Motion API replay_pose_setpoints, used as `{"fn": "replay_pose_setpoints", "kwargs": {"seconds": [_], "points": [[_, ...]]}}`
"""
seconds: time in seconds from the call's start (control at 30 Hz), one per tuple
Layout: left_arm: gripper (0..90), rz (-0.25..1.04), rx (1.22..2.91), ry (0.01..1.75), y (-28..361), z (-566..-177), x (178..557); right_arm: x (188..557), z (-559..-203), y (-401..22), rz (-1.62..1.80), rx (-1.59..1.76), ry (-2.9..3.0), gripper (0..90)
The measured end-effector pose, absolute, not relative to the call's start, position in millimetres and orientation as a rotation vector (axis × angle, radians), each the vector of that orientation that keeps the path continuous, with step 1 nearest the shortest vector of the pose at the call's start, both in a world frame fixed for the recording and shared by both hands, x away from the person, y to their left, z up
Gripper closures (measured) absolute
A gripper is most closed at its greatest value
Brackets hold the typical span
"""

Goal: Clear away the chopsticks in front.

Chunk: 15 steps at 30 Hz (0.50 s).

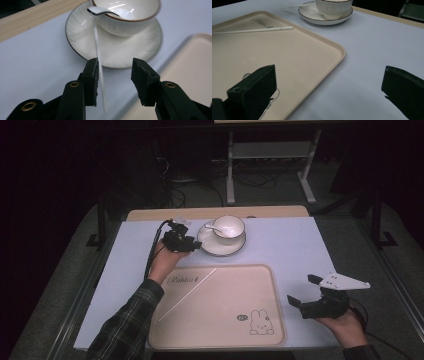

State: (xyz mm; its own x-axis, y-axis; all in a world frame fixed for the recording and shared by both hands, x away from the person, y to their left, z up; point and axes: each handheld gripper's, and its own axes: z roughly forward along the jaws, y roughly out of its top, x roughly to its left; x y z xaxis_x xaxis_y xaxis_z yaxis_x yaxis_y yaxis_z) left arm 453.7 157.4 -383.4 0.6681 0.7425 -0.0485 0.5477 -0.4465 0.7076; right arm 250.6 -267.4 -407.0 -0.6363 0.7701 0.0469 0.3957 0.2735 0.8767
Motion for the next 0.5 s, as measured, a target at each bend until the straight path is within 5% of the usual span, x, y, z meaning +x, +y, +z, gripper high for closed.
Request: {"fn": "replay_pose_setpoints", "kwargs": {"seconds": [0.5], "points": [[64.7,0.345,2.212,1.003,130,-411,502,251,-408,-271,1.325,1.063,2.159,0.0]]}}
